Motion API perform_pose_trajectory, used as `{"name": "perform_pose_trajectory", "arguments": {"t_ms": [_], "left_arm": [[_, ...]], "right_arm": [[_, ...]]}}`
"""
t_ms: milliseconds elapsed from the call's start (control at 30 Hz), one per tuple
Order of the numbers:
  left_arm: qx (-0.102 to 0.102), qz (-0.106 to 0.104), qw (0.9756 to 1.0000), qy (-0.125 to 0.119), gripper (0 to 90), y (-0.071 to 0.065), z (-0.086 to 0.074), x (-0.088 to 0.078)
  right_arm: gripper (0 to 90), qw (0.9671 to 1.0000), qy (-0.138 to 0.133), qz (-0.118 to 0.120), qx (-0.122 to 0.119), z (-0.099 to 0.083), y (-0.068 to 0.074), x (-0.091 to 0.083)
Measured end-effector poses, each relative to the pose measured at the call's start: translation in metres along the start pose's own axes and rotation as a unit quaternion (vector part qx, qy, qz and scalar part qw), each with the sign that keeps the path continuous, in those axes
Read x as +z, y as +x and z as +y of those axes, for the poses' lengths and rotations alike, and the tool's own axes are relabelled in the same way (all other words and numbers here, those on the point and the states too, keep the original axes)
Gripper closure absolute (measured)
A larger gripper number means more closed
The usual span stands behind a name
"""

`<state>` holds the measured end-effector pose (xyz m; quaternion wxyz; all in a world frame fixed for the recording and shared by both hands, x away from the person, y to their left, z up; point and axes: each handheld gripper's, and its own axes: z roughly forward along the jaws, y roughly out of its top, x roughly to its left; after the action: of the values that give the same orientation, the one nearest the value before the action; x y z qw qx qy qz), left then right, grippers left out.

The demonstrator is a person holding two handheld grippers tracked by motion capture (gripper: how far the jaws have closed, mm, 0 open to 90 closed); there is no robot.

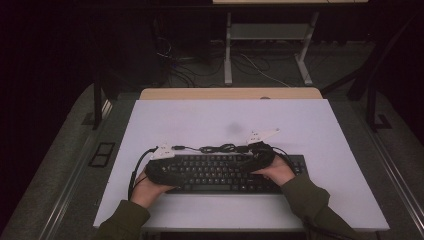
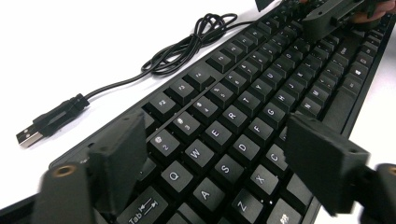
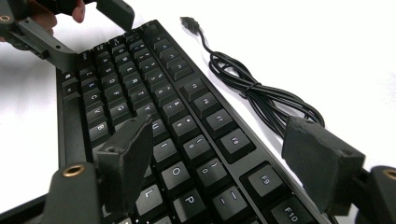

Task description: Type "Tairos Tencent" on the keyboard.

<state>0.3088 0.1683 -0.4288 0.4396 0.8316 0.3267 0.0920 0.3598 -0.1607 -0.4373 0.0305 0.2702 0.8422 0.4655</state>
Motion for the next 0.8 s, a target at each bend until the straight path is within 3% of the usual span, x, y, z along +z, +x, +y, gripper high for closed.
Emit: {"name": "perform_pose_trajectory", "arguments": {"t_ms": [600,800], "left_arm": [[0.005,0.003,0.9998,0.018,73.0,0.0045,-0.0044,-0.0065],[0.004,-0.006,0.9997,0.025,89.0,0.0041,-0.0038,-0.0052]], "right_arm": [[22.0,1.0,-0.003,-0.009,0.0,-0.0005,-0.0014,-0.0008],[22.0,0.9999,-0.003,-0.01,0.0,-0.0005,-0.0013,-0.0005]]}}
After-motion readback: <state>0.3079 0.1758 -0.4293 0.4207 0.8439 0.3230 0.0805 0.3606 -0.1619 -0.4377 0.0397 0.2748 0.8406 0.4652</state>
